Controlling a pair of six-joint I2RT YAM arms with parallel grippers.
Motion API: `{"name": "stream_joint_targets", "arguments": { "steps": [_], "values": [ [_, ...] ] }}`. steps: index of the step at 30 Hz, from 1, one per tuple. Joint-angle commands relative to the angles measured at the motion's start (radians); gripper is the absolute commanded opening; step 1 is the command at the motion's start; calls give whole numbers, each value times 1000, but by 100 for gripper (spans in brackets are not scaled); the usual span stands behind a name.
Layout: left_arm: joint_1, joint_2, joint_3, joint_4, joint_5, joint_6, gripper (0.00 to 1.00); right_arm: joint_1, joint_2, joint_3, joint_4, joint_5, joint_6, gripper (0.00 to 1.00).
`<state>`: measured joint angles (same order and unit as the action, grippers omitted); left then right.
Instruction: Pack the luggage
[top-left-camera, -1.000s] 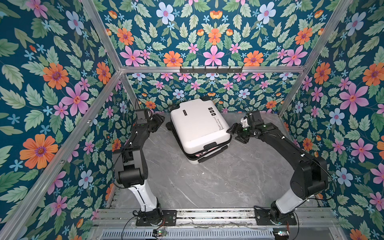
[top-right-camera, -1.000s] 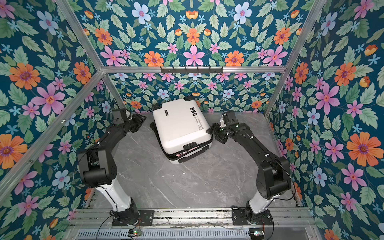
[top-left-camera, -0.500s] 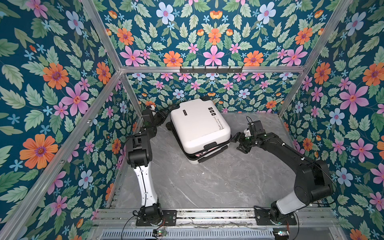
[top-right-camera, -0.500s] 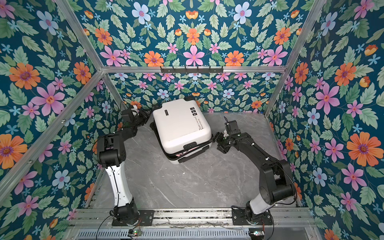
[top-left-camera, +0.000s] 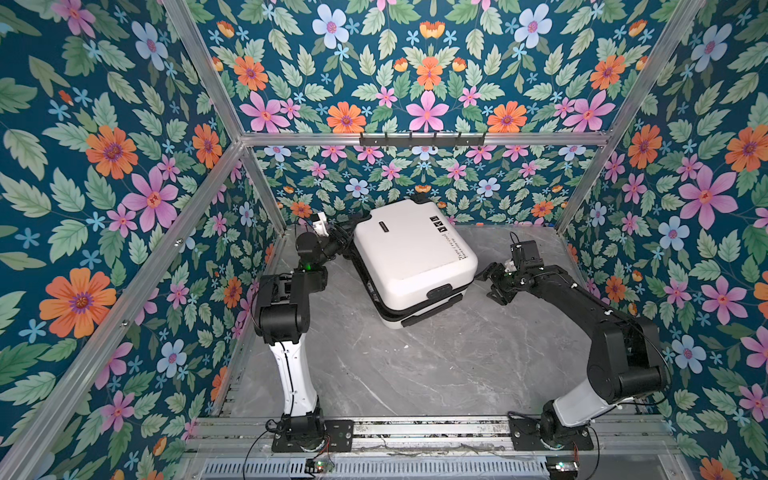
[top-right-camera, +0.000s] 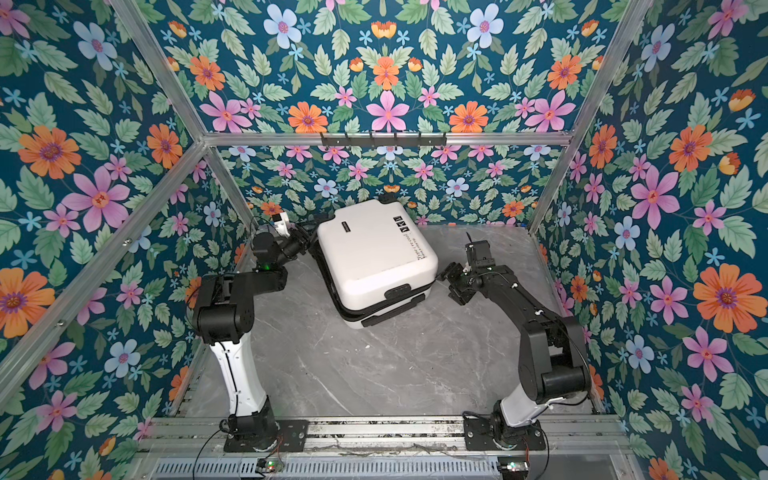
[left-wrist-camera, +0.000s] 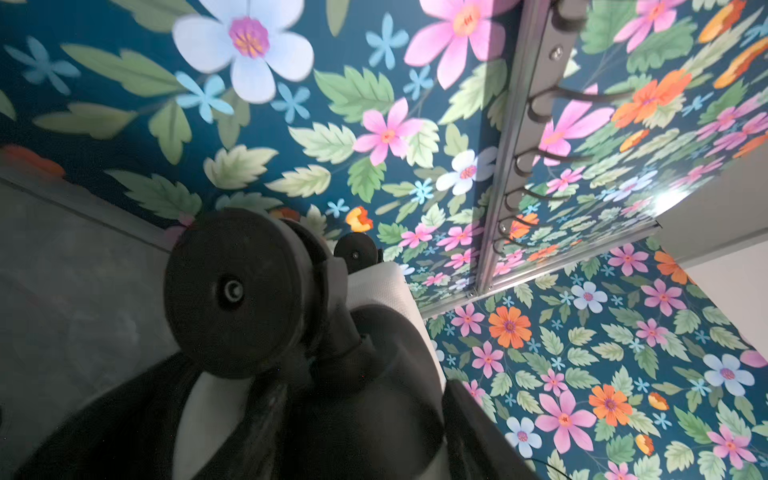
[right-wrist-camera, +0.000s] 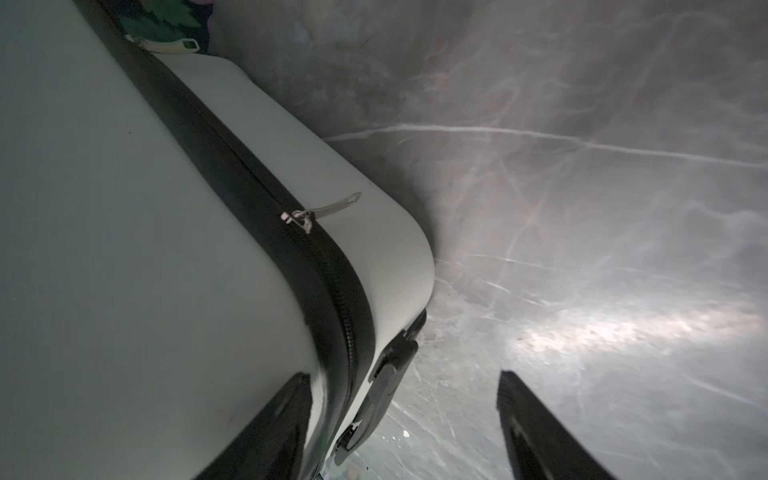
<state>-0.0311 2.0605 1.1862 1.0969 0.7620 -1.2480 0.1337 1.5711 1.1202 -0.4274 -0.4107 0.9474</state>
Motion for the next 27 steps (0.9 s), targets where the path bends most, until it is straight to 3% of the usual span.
{"name": "stream_joint_targets", "arguments": {
  "steps": [1, 4, 7, 10, 15, 17, 21, 25, 27],
  "values": [
    [-98, -90, -99, 89, 137, -10, 59, -33, -48, -10, 4, -62, -54, 72],
    [-192, -221, -216, 32, 65, 41, 59, -75, -107, -8, -94, -41, -111, 72],
    [-297, -395, -296, -144, -16, 147, 59, -108, -147, 6, -207, -2, -177, 72],
    [-369, -580, -338, -423, -118, 283, 59, -146, -185, -9, -256, 14, -205, 72],
    [-354, -785, -271, -960, -291, 524, 64, -207, -258, -56, -312, 45, -205, 67],
    [-315, -789, -209, -1120, -321, 589, 65, -212, -287, -75, -331, 61, -209, 65],
    [-227, -716, -106, -1258, -372, 646, 64, -218, -339, -127, -331, 90, -194, 66],
    [-171, -532, 77, -1344, -447, 690, 65, -268, -317, -136, -301, 52, -166, 72],
    [-145, -406, 196, -1356, -434, 721, 63, -279, -277, -109, -298, 43, -164, 72]
  ]
}}
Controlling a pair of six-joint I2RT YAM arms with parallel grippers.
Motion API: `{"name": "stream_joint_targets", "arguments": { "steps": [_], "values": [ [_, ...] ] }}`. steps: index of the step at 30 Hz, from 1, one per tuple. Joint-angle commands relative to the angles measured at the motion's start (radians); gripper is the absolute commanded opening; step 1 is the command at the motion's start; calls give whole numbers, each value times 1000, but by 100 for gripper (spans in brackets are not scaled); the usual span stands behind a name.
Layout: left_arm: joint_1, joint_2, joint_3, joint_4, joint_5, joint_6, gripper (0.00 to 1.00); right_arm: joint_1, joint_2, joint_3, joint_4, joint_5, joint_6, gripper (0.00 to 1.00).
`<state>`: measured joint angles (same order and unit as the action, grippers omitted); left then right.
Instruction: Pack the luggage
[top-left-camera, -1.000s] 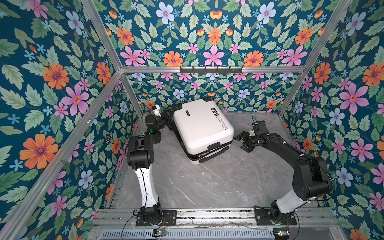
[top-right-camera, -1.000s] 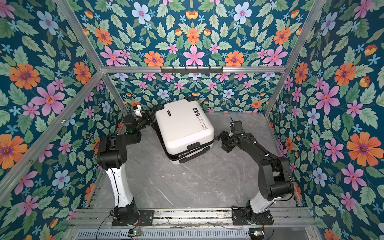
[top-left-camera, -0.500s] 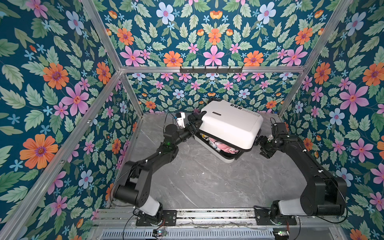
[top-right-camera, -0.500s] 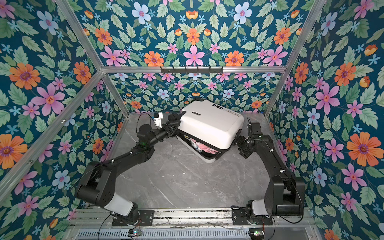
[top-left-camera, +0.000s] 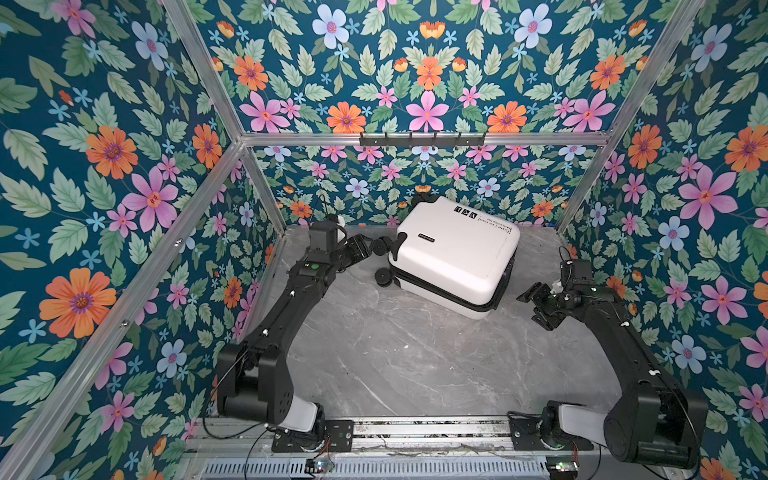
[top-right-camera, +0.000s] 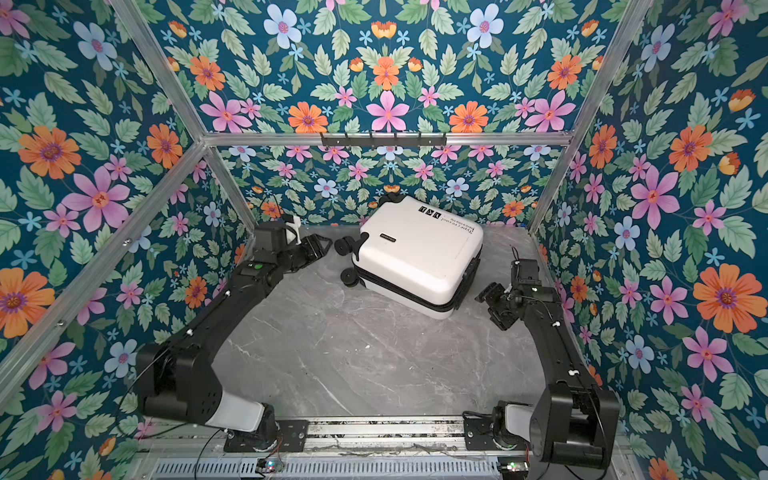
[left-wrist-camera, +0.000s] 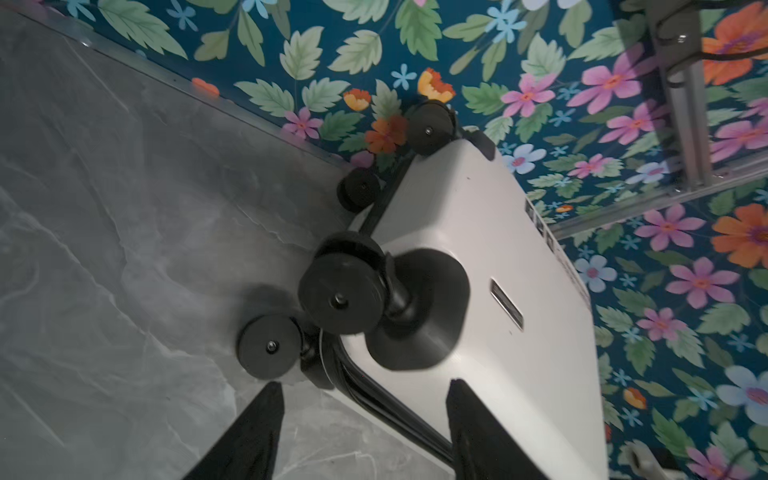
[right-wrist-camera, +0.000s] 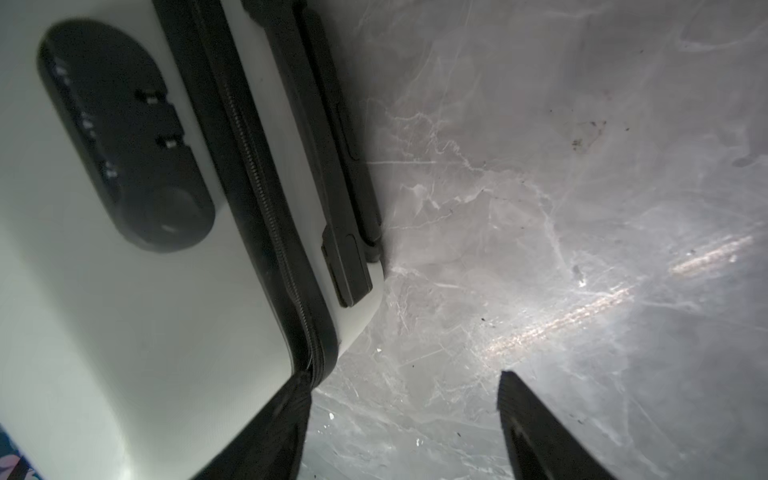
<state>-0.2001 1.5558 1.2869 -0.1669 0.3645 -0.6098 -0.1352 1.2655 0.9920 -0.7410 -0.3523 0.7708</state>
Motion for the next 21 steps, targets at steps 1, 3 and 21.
{"name": "stream_joint_targets", "arguments": {
  "steps": [1, 3, 21],
  "values": [
    [36, 171, 173, -98, -18, 106, 61, -12, 55, 43, 19, -25, 12, 72],
    [55, 312, 331, -122, 35, 150, 60, -12, 106, 80, 38, -55, 14, 70],
    [4, 743, 693, -221, 577, 383, 45, -12, 565, 516, -128, -63, -100, 68]
  ]
}}
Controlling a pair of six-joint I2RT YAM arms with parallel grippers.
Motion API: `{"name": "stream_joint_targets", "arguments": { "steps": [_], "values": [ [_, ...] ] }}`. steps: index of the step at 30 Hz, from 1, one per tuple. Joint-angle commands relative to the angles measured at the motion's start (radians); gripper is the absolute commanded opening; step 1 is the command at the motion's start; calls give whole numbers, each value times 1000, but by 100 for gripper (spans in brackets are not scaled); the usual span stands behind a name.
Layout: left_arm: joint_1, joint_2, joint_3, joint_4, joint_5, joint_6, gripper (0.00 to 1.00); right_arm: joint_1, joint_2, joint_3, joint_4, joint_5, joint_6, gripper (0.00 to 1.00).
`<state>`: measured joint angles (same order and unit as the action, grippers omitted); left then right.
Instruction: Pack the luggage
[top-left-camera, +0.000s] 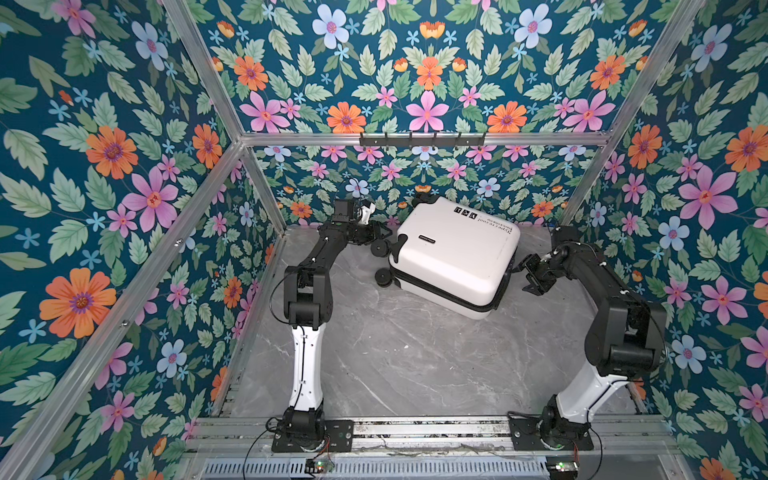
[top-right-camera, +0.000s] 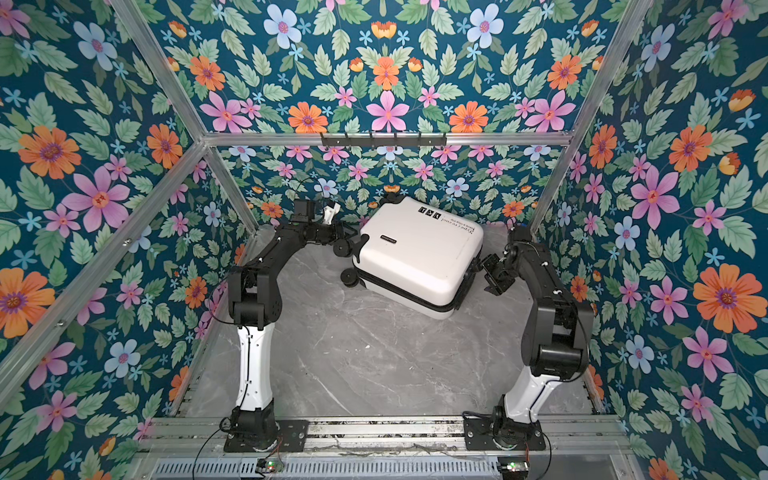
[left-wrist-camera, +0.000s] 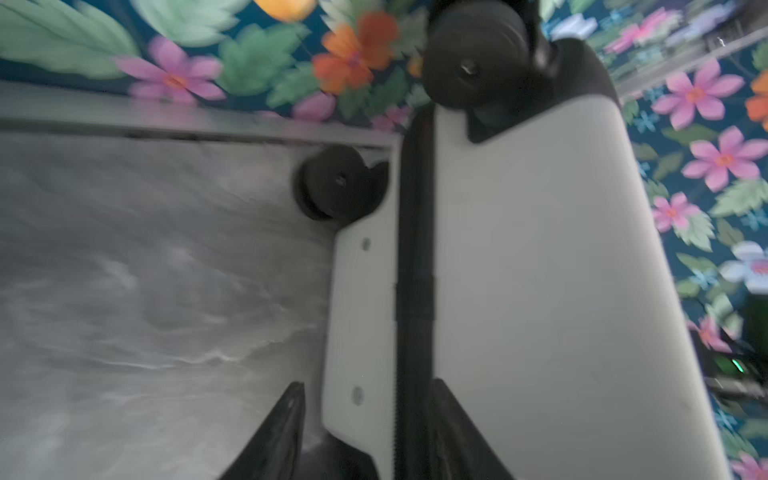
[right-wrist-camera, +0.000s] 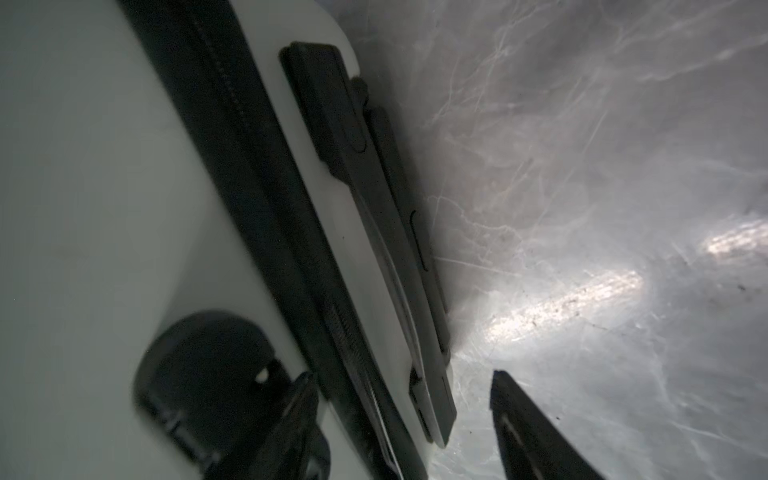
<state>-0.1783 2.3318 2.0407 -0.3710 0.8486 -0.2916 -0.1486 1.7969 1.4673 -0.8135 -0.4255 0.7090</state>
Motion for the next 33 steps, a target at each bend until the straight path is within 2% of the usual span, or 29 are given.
{"name": "stream_joint_targets", "arguments": {
  "steps": [1, 8, 12, 15, 22, 26, 29, 33],
  "values": [
    [-24, -62, -114, -8, 98, 70, 43, -1, 54, 58, -61, 10, -38, 68],
    [-75, -304, -417, 14, 68, 107, 35, -48, 98, 85, -63, 20, -27, 68],
    [-129, -426, -554, 10, 36, 101, 35, -81, 107, 83, -51, -14, -41, 69],
    [-181, -498, -646, 22, 0, 72, 35, -65, 153, 135, -70, -36, -80, 69],
    [-224, -643, -850, 303, -59, -157, 41, -11, 288, 343, -147, -101, -132, 69],
    [-228, -684, -861, 299, -129, -186, 42, -6, 353, 469, -212, -125, -159, 73],
    [-233, -708, -889, 306, -146, -203, 44, 8, 464, 644, -358, -175, -224, 73],
    [-259, -726, -918, 320, -142, -207, 47, 74, 576, 890, -534, -127, -289, 73]
  ]
}}
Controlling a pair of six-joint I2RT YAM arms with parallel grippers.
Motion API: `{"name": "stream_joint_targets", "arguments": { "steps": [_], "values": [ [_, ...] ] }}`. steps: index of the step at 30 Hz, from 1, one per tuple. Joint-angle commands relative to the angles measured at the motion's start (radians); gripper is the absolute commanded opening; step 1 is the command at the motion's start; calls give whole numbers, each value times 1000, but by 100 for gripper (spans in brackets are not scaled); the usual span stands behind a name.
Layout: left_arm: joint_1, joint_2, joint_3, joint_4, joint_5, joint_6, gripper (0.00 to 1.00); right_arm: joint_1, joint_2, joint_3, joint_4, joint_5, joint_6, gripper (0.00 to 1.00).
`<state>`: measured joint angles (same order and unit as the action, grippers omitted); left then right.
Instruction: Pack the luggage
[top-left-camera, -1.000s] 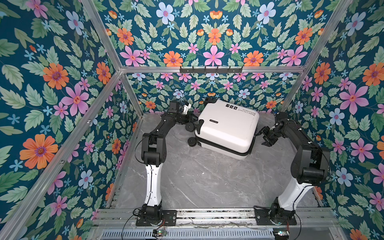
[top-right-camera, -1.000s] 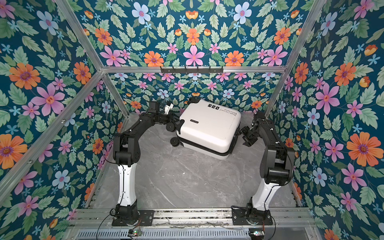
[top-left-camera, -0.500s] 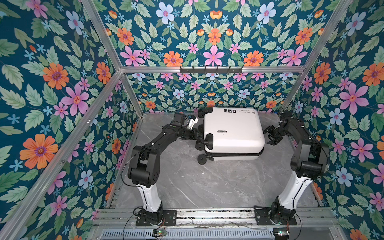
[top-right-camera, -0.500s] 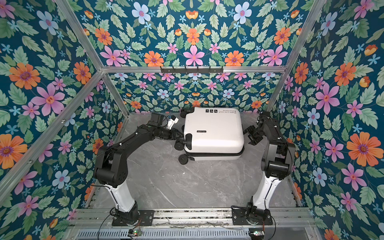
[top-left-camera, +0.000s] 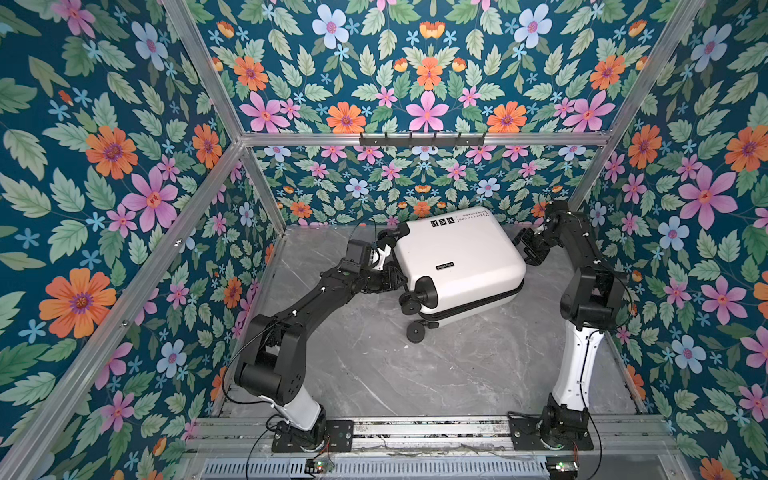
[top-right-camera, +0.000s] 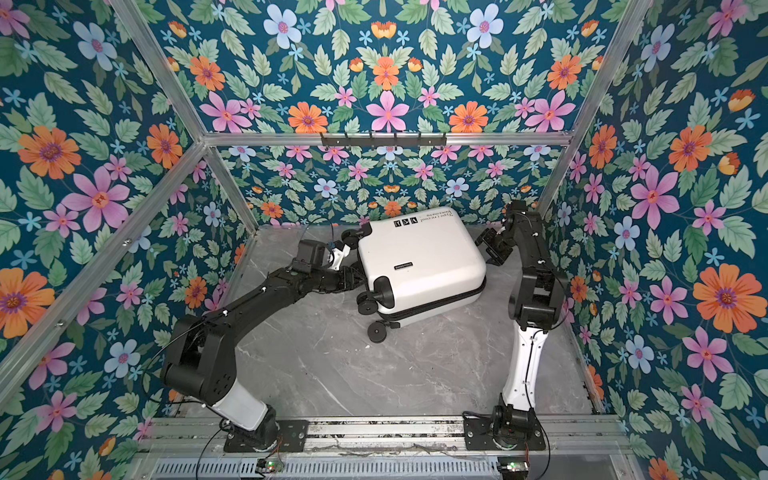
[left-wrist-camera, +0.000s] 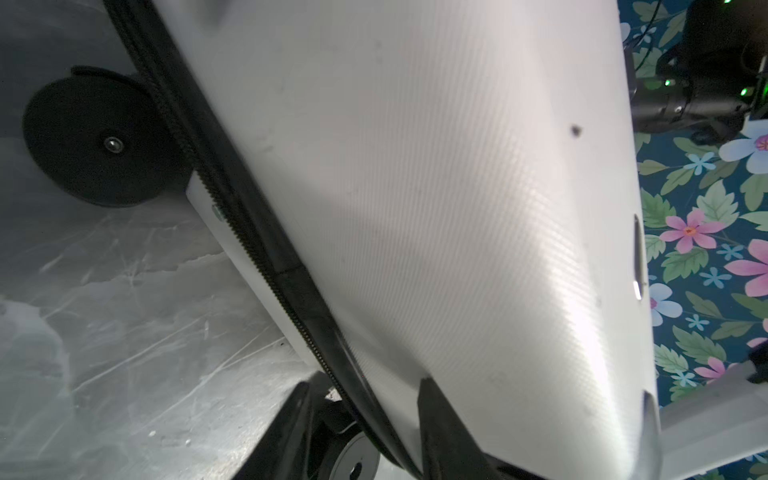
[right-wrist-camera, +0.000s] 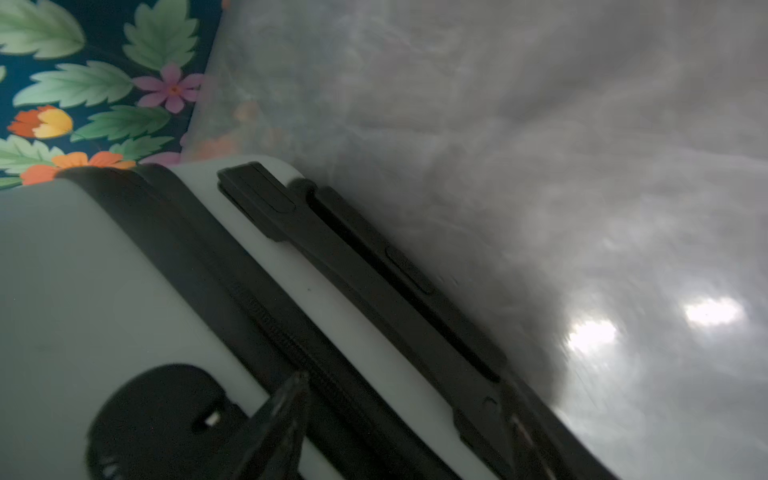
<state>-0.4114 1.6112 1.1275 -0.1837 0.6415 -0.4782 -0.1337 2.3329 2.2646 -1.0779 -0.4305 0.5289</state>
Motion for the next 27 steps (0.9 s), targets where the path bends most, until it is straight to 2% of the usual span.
{"name": "stream_joint_targets", "arguments": {
  "steps": [1, 6, 11, 14, 19, 23, 27],
  "values": [
    [-39, -1, -2, 130, 61, -15, 47, 71, 56, 141, -293, -115, -105, 73],
    [-49, -26, -10, 144, 1, -8, 46, 61, 37, 162, -293, -67, -45, 75],
    [-17, -113, -32, 95, -227, -18, 46, -4, -21, 115, -304, 4, -21, 76],
    [35, -166, -92, 103, -306, -52, 48, -33, -65, 77, -289, 35, -14, 77],
    [99, -179, -182, 149, -307, -95, 49, -49, -83, 72, -288, 62, -19, 77],
    [116, -169, -208, 170, -300, -137, 49, -48, -69, 58, -291, 20, -24, 74],
    [138, -129, -186, 167, -288, -167, 51, -48, -92, -21, -235, -19, -24, 71]
  ]
}}
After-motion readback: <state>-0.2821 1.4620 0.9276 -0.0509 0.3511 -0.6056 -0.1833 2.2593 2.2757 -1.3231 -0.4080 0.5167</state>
